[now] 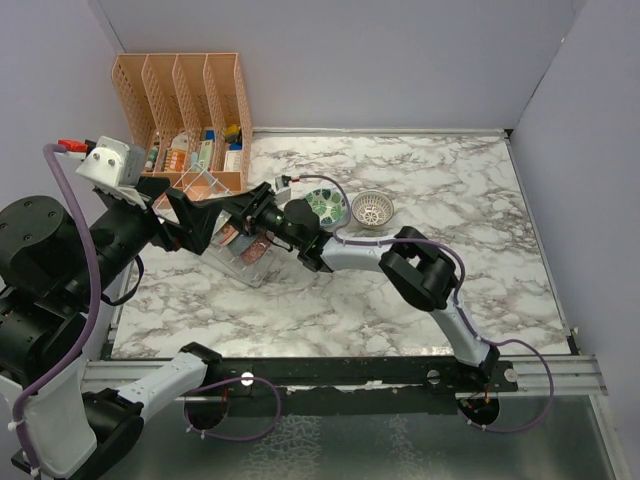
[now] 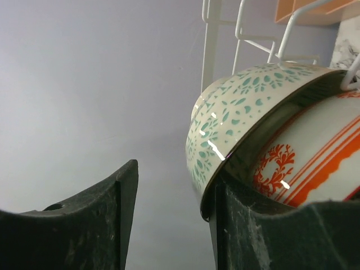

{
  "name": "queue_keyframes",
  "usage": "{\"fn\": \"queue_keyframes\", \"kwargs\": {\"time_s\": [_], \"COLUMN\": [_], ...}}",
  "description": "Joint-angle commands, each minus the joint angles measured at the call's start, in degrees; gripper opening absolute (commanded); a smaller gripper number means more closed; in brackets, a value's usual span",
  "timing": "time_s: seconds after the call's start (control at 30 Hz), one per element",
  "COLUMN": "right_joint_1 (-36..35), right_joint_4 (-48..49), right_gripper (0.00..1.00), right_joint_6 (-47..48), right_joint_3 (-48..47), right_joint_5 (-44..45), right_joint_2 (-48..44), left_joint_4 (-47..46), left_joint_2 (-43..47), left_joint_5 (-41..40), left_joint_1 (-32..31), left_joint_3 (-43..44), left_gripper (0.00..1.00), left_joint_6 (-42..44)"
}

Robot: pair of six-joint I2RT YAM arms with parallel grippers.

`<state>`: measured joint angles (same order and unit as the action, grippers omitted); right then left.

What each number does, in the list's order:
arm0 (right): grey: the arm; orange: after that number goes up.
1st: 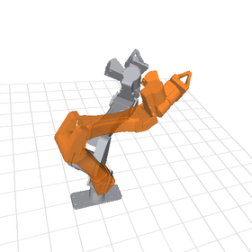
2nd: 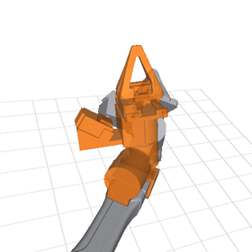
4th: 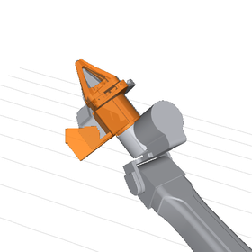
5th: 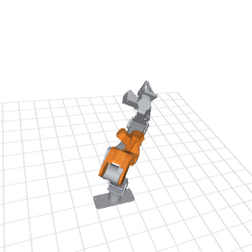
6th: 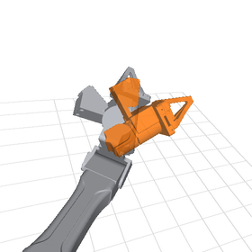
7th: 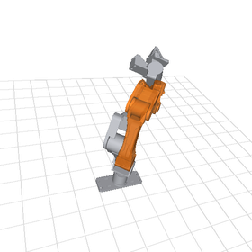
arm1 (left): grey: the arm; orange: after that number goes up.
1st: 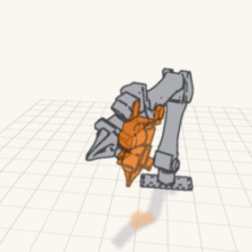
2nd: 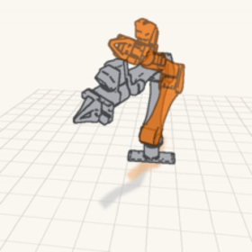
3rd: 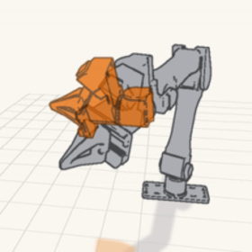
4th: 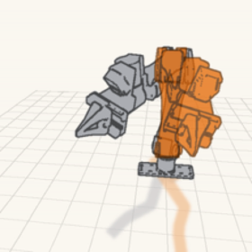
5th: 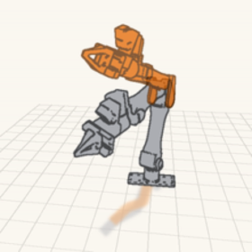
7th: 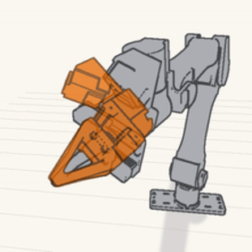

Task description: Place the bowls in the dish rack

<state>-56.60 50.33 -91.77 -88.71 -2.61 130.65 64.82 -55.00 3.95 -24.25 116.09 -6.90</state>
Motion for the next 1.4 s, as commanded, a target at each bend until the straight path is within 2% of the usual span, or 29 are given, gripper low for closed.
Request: {"fn": "queue_keyframes", "kwargs": {"time_s": [0.0, 0.1, 0.27, 0.53, 0.77, 0.9, 1.07, 1.2, 1.37], "right_joint_1": [-0.3, -0.3, -0.3, -0.3, -0.3, 0.6, 6.6, 12.6, 18.1], "right_joint_4": [-10.3, -15.4, -19.1, -30.1, -52.8, -71.0, -91.2, -96.6, -95.8], "right_gripper": [0.52, 0.57, 0.58, 0.58, 0.59, 0.59, 0.6, 0.63, 0.62], "right_joint_6": [0.3, 0.1, -0.2, 4.7, 17.4, 25.5, 37.1, 47.8, 60.3], "right_joint_3": [1.0, 2.4, 5.9, 9.9, 7.0, 2.8, -4.3, -5.0, -2.9], "right_joint_5": [-2.8, -3.1, -2.6, -2.1, 1.9, 11.2, 19.7, 20.7, 20.7], "right_joint_2": [-6.9, -8.7, -12.0, -20.1, -29.7, -33.1, -32.4, -30.1, -26.8], "left_joint_4": [-1.6, -1.8, -1.9, -1.7, -1.7, -1.8, -2.1, -2.8, -3.8], "left_joint_2": [0.2, 0.1, 0.0, -0.1, 0.1, -0.3, -0.6, -0.3, -0.6], "left_joint_5": [-1.2, -1.2, -1.3, -1.4, -1.3, -1.4, -1.5, -2.2, -3.4], "left_joint_1": [-0.4, -0.4, -0.5, -0.5, -0.6, -0.6, -0.6, -0.6, -0.6], "left_joint_3": [1.1, 1.2, 1.5, 1.6, 1.1, 1.3, 0.8, -0.7, -2.1], "left_gripper": [0.99, 0.99, 0.99, 0.99, 0.99, 0.99, 0.99, 0.99, 0.99], "left_joint_6": [0.6, 0.3, 0.1, -0.4, -0.9, -1.2, -1.8, -2.4, -2.9]}}
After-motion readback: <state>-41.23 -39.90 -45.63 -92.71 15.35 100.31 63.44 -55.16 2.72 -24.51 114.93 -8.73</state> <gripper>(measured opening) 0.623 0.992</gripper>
